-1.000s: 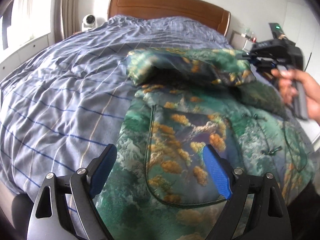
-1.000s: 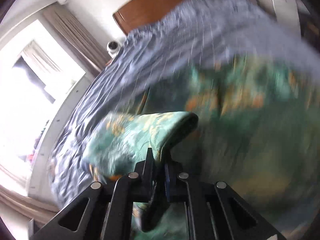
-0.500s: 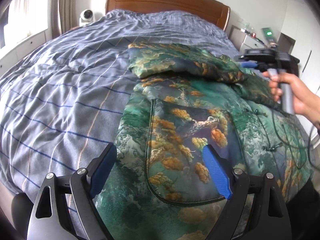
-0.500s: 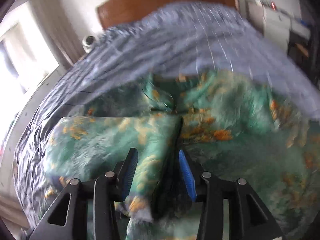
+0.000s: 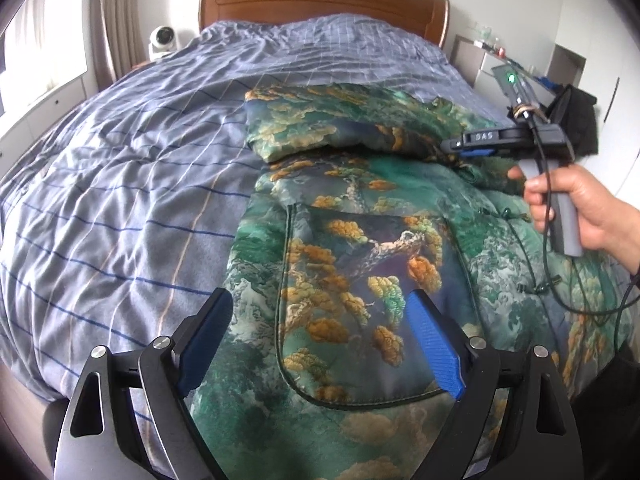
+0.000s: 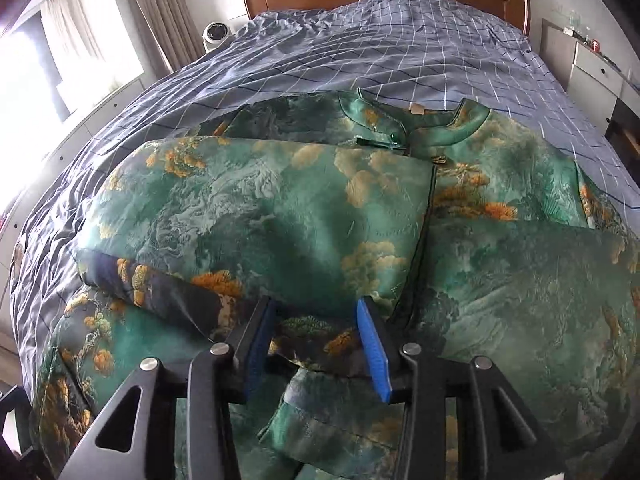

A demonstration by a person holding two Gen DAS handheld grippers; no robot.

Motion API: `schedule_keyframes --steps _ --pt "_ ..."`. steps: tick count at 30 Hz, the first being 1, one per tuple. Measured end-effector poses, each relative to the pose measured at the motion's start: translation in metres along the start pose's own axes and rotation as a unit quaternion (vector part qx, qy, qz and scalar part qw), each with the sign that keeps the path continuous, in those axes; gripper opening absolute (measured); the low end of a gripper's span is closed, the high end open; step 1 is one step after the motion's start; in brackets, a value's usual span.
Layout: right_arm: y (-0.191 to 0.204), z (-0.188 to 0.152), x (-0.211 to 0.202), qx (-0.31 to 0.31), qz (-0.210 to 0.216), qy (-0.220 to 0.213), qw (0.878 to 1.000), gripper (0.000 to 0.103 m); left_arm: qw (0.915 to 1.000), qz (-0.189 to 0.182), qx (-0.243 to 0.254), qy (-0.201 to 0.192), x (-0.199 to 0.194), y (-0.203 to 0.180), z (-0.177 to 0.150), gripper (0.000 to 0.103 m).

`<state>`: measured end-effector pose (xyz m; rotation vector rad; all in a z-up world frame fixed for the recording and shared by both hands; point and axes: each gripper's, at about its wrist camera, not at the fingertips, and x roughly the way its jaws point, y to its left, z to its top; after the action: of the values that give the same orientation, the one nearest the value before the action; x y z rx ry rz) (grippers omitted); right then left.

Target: Fold large clothes

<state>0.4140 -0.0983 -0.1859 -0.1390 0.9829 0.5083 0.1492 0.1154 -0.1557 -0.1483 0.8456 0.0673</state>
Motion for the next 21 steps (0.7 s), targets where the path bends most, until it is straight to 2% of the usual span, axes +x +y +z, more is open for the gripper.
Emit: schedule_keyframes --steps 5,10,13,17,19,21 --pt "0.009 0.0 -0.033 -0.01 0.002 -0.041 0.999 0.044 0.9997 0.006 0.021 0.006 0.004 -0.004 0.02 0.09" --pt "0.022 0.001 -0.058 -0.034 0.022 -0.067 0.997 0.044 0.9991 -0.004 0.042 -0.003 0.009 -0.004 0.064 0.09" --pt "0.025 0.009 -0.054 -0.048 0.032 -0.066 0.996 0.044 0.9991 -0.035 0.026 -0.004 0.021 0.002 0.106 0.096" --pt "0.016 0.019 -0.03 -0.023 0.05 -0.051 0.997 0.044 0.9987 -0.023 0.043 -0.015 0.058 -0.011 0.161 0.096" --pt "0.008 0.019 -0.011 -0.002 0.061 -0.03 0.998 0.044 0.9978 -0.034 0.056 -0.008 0.082 -0.02 0.181 0.096" --pt "-0.002 0.013 0.008 0.018 0.061 -0.003 0.998 0.044 0.9983 -0.027 0.051 -0.003 0.109 -0.022 0.196 0.096"
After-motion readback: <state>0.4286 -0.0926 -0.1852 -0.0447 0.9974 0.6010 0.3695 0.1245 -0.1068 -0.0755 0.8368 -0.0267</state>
